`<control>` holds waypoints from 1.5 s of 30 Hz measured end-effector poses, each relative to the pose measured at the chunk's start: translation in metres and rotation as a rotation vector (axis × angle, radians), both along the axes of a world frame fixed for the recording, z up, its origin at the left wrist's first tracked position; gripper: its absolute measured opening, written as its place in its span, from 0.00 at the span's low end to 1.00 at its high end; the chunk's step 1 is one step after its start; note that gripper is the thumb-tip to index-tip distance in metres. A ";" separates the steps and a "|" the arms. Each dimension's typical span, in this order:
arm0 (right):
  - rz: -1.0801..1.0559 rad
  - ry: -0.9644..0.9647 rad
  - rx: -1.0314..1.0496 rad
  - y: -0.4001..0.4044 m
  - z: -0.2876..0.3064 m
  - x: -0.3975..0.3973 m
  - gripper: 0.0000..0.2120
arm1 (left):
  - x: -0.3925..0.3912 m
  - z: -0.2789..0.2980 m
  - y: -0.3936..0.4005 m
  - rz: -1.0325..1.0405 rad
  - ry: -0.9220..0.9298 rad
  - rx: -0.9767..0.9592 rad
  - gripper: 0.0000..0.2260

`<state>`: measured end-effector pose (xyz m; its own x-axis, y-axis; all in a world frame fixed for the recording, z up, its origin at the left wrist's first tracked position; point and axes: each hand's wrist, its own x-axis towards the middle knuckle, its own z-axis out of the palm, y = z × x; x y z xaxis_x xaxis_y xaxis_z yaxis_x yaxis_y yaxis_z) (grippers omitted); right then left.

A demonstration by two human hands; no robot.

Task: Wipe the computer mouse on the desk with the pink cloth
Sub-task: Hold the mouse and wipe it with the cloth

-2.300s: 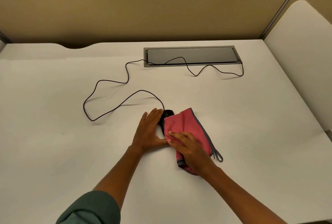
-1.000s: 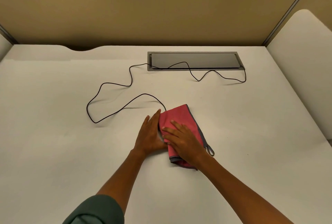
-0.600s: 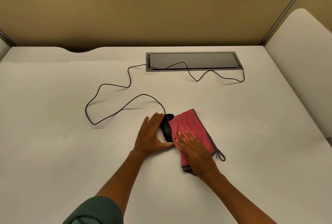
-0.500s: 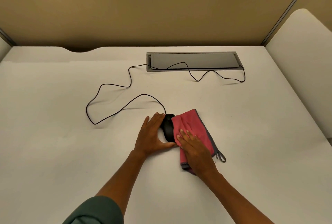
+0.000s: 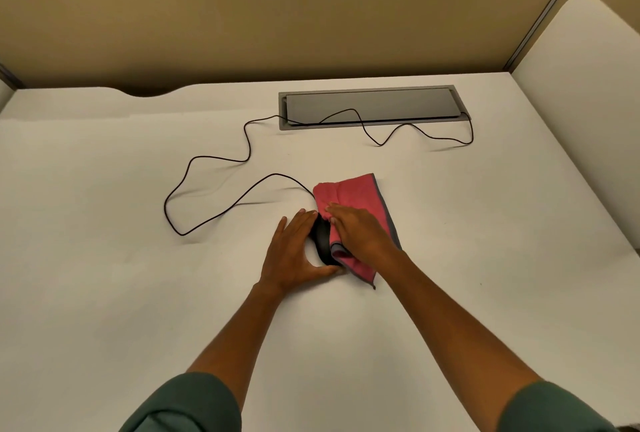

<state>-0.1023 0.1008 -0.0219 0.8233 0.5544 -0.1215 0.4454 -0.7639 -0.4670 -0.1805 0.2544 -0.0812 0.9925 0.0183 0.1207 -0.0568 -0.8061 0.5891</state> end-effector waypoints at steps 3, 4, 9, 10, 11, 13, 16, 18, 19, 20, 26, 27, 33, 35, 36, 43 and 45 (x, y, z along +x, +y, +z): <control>-0.047 0.013 0.111 -0.009 -0.017 -0.015 0.19 | -0.001 0.000 -0.001 -0.022 0.004 0.007 0.52; -0.068 -0.041 0.125 -0.014 -0.021 -0.022 0.19 | -0.001 0.000 -0.002 -0.027 0.004 0.008 0.52; -0.007 -0.122 0.224 -0.035 -0.043 -0.061 0.18 | -0.003 0.001 0.001 -0.018 0.006 -0.018 0.51; 0.035 -0.192 0.218 -0.042 -0.051 -0.068 0.18 | -0.003 0.001 0.001 -0.020 0.008 -0.013 0.51; 0.105 -0.247 0.230 -0.049 -0.058 -0.073 0.19 | -0.003 0.001 0.000 -0.022 0.006 -0.007 0.51; 0.233 -0.329 0.231 -0.058 -0.066 -0.080 0.22 | -0.003 0.000 0.001 -0.025 0.003 -0.001 0.52; 0.323 -0.442 0.242 -0.057 -0.064 -0.083 0.22 | -0.003 -0.002 0.001 -0.037 0.006 -0.005 0.52; 0.368 -0.507 0.207 -0.052 -0.060 -0.077 0.22 | 0.000 -0.002 0.001 -0.045 0.007 -0.014 0.51; 0.392 -0.522 0.188 -0.048 -0.058 -0.072 0.22 | 0.001 -0.001 0.002 -0.045 0.008 -0.017 0.49; 0.410 -0.539 0.175 -0.043 -0.056 -0.068 0.20 | 0.001 -0.002 0.002 -0.045 0.009 -0.015 0.48; 0.384 -0.590 0.104 -0.020 -0.051 -0.060 0.15 | 0.002 -0.009 0.005 -0.062 0.017 0.029 0.45; 0.373 -0.590 0.102 -0.019 -0.052 -0.060 0.15 | 0.002 -0.008 0.005 -0.062 0.013 0.029 0.45; 0.369 -0.551 0.106 -0.031 -0.060 -0.064 0.14 | 0.000 -0.006 0.003 -0.065 0.015 0.010 0.48; 0.375 -0.551 0.113 -0.038 -0.061 -0.066 0.14 | 0.000 -0.006 0.003 -0.065 0.025 0.000 0.50; 0.375 -0.554 0.126 -0.042 -0.062 -0.067 0.13 | 0.000 -0.006 0.003 -0.065 0.028 -0.006 0.51; 0.380 -0.541 0.181 -0.061 -0.062 -0.072 0.15 | -0.001 0.000 0.002 -0.040 -0.010 -0.039 0.50; 0.382 -0.529 0.185 -0.070 -0.064 -0.072 0.17 | -0.002 0.000 0.001 -0.036 -0.013 -0.030 0.51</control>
